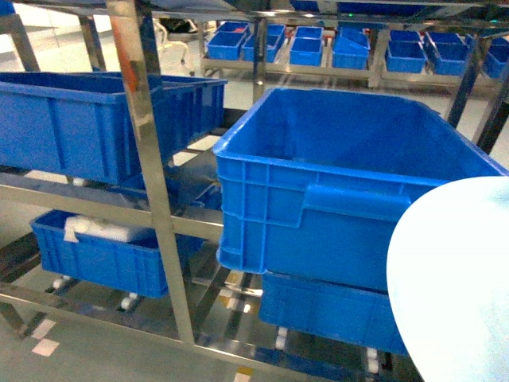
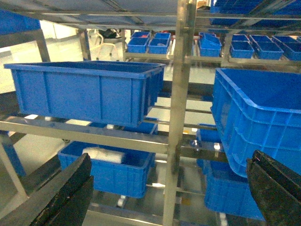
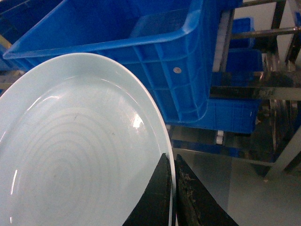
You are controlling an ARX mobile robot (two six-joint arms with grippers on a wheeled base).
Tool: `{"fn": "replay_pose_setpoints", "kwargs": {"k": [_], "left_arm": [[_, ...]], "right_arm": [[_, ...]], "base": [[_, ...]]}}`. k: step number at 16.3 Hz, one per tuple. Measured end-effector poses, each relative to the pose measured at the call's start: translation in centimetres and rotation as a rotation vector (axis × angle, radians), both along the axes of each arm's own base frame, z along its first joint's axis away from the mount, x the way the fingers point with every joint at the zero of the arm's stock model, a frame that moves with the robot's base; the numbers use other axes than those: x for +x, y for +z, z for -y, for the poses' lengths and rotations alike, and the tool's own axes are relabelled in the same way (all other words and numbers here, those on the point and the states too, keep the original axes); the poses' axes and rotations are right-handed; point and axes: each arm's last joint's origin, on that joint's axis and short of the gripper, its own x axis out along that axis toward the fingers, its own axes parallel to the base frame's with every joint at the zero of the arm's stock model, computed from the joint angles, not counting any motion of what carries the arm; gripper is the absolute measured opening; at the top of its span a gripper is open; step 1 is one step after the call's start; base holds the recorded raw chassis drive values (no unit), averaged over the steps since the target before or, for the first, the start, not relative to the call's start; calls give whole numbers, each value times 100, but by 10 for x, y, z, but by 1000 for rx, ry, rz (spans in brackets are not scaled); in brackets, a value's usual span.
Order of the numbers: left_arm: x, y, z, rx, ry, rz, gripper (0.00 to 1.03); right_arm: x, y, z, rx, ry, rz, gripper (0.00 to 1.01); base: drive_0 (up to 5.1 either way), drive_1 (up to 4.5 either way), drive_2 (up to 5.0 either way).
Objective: Place blue tray on left shelf second layer neatly
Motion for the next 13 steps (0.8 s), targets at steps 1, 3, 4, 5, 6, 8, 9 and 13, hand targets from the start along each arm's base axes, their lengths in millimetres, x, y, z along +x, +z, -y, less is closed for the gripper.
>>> {"fn": "replay_pose_setpoints", "kwargs": {"k": [1,3,4,5,6,8,9,13], "left_arm": [[0,0,0,0,0,0,98],[0,0,0,0,0,0,98],[0,0,0,0,0,0,98],[0,0,0,0,0,3,98],[0,0,0,0,0,3,98],[0,0,0,0,-2,2,98],[0,0,0,0,-1,-2,98],[0,0,0,0,-1,1,98]], "right_arm": [[0,0,0,0,0,-3,2],[0,0,0,0,0,-3,2],[0,0,0,0,0,-3,2],[0,0,0,0,0,-2,2],[0,0,0,0,0,2,2],[0,1,0,-2,-2,3,2],[0,0,0,-1,-2,-3,2],[0,0,0,0,-2,-4,2]], "base": [[-174,-174,-174],[-159,-49,-268],[-158,275,-591],[-161,272,-595],[-101,333,-534],[3,436,-431],[17,451,-416],[54,355,-247]]}}
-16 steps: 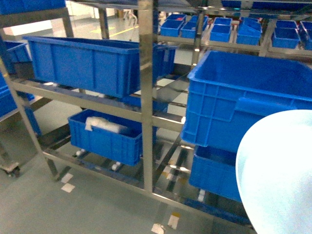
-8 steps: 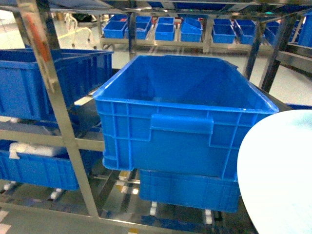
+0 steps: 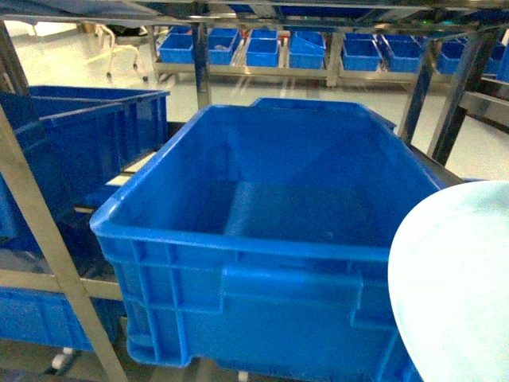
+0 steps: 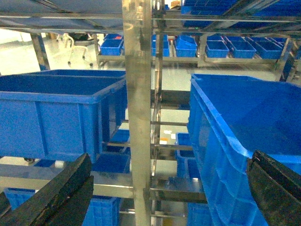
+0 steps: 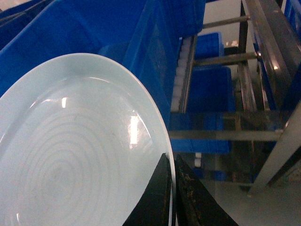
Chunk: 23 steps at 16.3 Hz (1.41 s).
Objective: Place blue tray on left shelf second layer neatly
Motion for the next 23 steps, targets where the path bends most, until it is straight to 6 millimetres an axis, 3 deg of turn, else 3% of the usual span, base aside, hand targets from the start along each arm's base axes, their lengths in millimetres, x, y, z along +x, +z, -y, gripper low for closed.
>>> {"fn": "replay_pose_setpoints", "kwargs": {"k": [12,15,20,23], "left_arm": [[0,0,0,0,2,0,98],[0,0,0,0,2,0,98],[0,0,0,0,2,0,98],[0,0,0,0,2,0,98]], "right_arm": [[0,0,0,0,2,2,2],[3,-5,3,105,6,-112,2],[37,36,-17,166,47,62,2],[68,33,-35,163,95,6,2]], "base": [[6,6,6],[0,0,0],[0,0,0],[0,0,0]]}}
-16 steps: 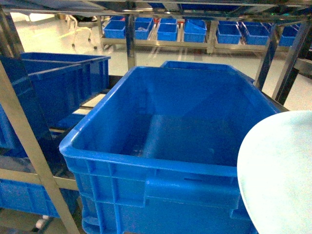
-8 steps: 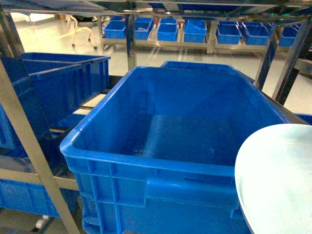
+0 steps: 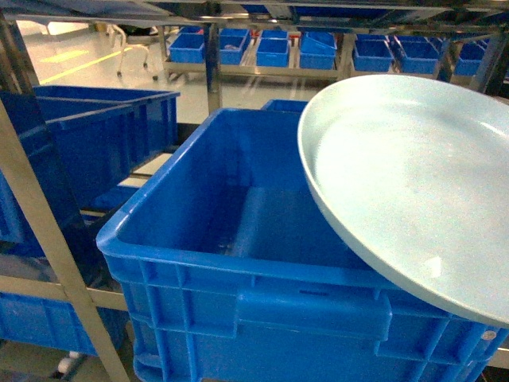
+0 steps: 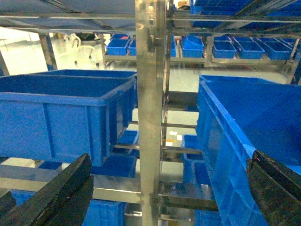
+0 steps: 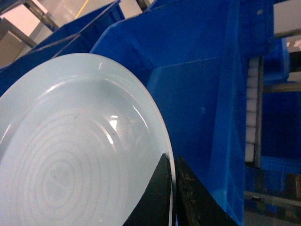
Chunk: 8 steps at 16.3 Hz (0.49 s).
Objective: Place blue tray on left shelf second layer neatly
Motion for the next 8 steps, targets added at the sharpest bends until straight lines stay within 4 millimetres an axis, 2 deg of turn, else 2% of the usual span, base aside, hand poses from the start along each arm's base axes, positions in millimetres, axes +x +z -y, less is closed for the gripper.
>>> {"fn": "replay_pose_setpoints", "kwargs": {"k": [5,8], "left_arm": [[0,0,0,0,0,0,98],[0,0,0,0,0,0,98]], "right_arm": [[43,-20,-5,-18,-52,-88,2],[61,-23,-5,-20,-85,-102,2]], "base": [[0,0,0],[0,0,0]]}}
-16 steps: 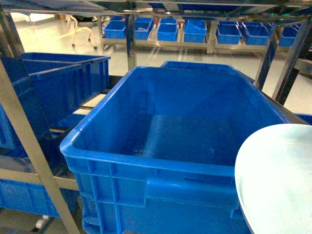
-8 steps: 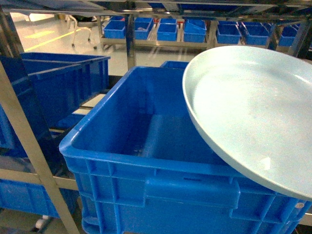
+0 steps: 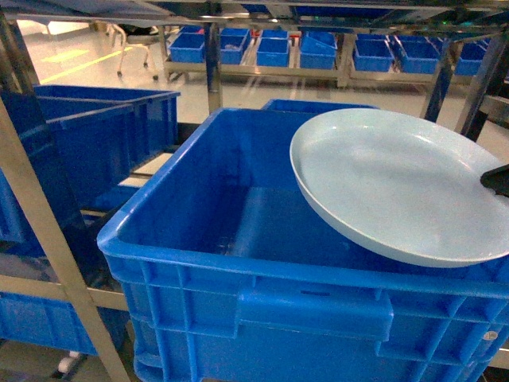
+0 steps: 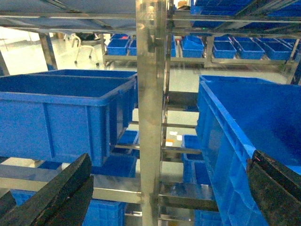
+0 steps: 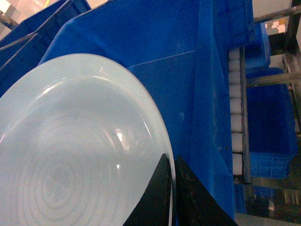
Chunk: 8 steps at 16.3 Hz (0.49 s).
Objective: Place blue tray on left shelf second layer neatly
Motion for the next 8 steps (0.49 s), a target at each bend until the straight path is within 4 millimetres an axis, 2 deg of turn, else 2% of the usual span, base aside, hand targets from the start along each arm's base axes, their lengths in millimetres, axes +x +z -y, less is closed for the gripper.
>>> {"fn": "replay_pose_setpoints", "kwargs": {"k": [2,6,8], "left_arm": [[0,0,0,0,0,0,98],[0,0,0,0,0,0,98],[0,0,0,0,0,0,98]], "right_arm": [[9,0,-3,18,-30,-27,2],[31,15,-25,44,-8,-13,2],[39,10,-38,30,28,-28,2]], "base": [[0,0,0],[0,0,0],[0,0,0]]}}
